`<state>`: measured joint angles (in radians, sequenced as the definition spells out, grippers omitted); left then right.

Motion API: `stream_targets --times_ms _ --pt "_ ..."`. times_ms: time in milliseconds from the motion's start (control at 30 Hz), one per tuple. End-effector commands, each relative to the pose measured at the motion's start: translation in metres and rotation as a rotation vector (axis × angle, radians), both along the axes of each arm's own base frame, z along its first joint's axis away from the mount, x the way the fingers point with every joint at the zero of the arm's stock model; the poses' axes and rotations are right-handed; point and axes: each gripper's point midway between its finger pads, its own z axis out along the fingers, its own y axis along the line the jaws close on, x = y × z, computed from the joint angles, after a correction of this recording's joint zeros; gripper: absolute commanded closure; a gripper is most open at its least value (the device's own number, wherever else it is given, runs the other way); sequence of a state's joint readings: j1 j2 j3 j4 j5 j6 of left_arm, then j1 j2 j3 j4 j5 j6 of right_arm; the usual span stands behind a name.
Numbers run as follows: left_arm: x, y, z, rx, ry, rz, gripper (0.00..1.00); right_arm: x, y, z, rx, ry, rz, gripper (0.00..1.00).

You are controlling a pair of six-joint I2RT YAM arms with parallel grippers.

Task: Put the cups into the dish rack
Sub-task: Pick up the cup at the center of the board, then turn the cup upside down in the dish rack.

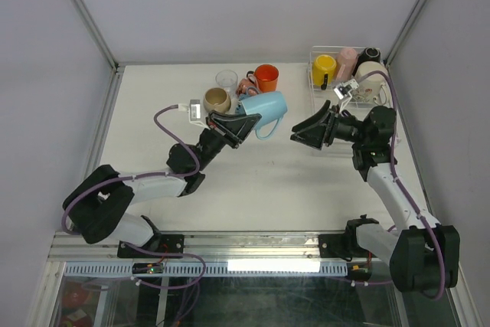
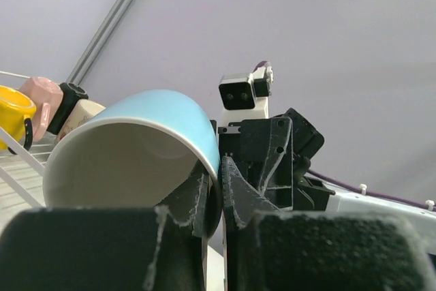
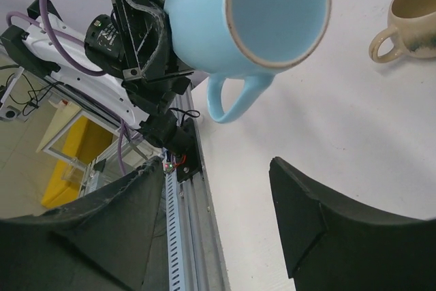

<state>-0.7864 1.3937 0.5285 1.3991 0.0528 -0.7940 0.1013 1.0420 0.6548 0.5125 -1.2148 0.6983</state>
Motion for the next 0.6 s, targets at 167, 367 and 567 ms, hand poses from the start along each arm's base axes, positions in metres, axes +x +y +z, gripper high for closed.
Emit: stream_targets --times_ms 167,367,567 --pt "-0.027 0.0 0.088 -0.258 -0.311 -0.007 1.0 -0.002 0.008 0.005 0.067 0.004 -0.039 0.33" --pt "-0.036 -0.014 0.101 -0.292 -0.328 -0.052 1.0 -0.001 0.01 0.003 0.065 0.003 -0.044 0.33" --pt "-0.045 -0.02 0.113 -0.326 -0.335 -0.089 1.0 -0.001 0.01 0.007 0.085 0.007 -0.054 0.32"
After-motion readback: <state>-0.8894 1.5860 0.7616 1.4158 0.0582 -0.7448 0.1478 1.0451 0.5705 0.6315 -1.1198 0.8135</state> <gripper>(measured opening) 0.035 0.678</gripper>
